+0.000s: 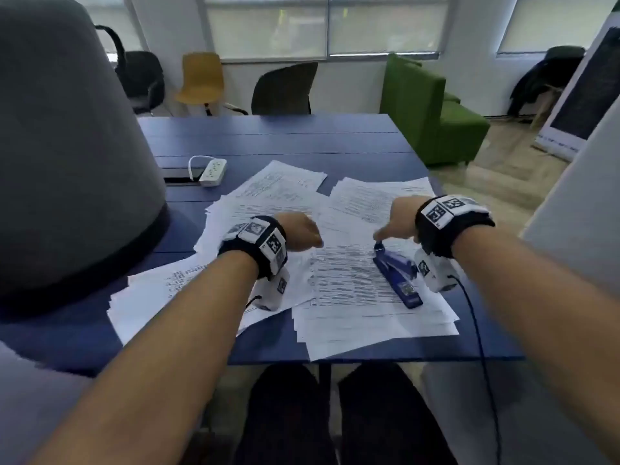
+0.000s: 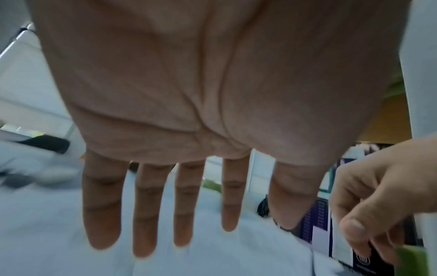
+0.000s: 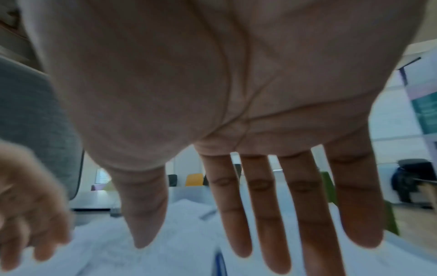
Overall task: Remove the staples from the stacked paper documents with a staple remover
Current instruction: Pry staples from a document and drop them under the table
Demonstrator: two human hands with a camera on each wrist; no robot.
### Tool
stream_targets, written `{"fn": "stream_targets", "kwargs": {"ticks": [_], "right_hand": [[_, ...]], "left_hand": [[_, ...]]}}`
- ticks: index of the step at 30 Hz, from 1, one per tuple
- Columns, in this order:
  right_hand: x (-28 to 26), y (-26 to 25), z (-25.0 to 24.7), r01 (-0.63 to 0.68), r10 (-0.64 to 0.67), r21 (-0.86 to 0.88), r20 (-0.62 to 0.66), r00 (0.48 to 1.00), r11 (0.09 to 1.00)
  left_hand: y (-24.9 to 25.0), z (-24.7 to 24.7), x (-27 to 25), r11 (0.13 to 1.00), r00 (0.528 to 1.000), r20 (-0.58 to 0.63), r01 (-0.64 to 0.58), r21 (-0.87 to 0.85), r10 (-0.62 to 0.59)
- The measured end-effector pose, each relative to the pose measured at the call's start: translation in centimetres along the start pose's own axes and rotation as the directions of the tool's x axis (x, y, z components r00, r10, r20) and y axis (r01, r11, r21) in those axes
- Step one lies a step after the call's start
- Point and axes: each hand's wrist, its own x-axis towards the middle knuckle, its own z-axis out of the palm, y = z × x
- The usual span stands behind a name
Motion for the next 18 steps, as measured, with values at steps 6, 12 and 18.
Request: {"fn": "stream_targets", "kwargs": {"ticks": [6,12,18], "right_hand": [[-2.0,1.7,7.5,-0.058,0.051,0.041,0.150,0.987,0.997],[-2.5,1.9,11.5,-0.106,0.124,0.221,-0.070,0.990,0.969],[-1.5,0.8,10.4,-0.053,0.103,0.363,-0.119,0.988,0.930]], "left_hand": [[-2.5,9.0,-1.5,0.985,0.979,0.145,0.124,0.118,-0.140],[-2.4,11.7,-1.4,0.978,0.976,0.136,0.150,0.148,-0.170],[-3.7,8.5,0.4,0.978,0.988,0.113,0.084,0.193,-0.107]]}}
